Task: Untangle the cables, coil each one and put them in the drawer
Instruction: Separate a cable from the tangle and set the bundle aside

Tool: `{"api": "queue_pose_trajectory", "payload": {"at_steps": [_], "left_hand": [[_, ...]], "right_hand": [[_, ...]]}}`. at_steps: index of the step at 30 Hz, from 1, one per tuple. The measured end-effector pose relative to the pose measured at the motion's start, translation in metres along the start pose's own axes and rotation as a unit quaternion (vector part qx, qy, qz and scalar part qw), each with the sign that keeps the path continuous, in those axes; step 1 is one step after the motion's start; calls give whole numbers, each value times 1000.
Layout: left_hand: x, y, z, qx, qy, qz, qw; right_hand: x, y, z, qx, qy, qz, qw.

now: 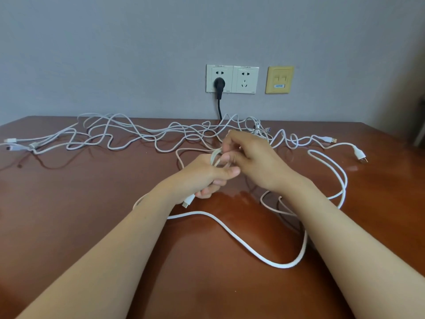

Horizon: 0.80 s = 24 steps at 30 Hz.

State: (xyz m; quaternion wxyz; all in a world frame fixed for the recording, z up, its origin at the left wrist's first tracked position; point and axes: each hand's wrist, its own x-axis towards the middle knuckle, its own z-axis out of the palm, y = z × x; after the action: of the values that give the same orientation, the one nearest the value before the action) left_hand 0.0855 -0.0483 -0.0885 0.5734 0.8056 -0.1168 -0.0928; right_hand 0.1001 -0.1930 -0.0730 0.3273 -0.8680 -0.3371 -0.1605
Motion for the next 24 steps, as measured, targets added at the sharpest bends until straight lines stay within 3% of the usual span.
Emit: {"api": "queue_pose_trajectory", "payload": {"at_steps": [3,7,15,18,24], "left_hand": [[-6,-1,2,-13,-44,21,999],[-5,0,0,-99,-30,17,994],[-2,-3,-6,-210,102,30,972],[-4,-3,-6,-175,156,45,971],[-4,-6,-4,-100,175,72,977]], "right_hand": [[-3,6,-3,-25,44,50,997],[0,7,-4,1,95,69,993],[-2,5,3,-96,52,92,990],[-2,-1,7,-136,39,87,986],[-7,-12,20,-94,7,71,993]]}}
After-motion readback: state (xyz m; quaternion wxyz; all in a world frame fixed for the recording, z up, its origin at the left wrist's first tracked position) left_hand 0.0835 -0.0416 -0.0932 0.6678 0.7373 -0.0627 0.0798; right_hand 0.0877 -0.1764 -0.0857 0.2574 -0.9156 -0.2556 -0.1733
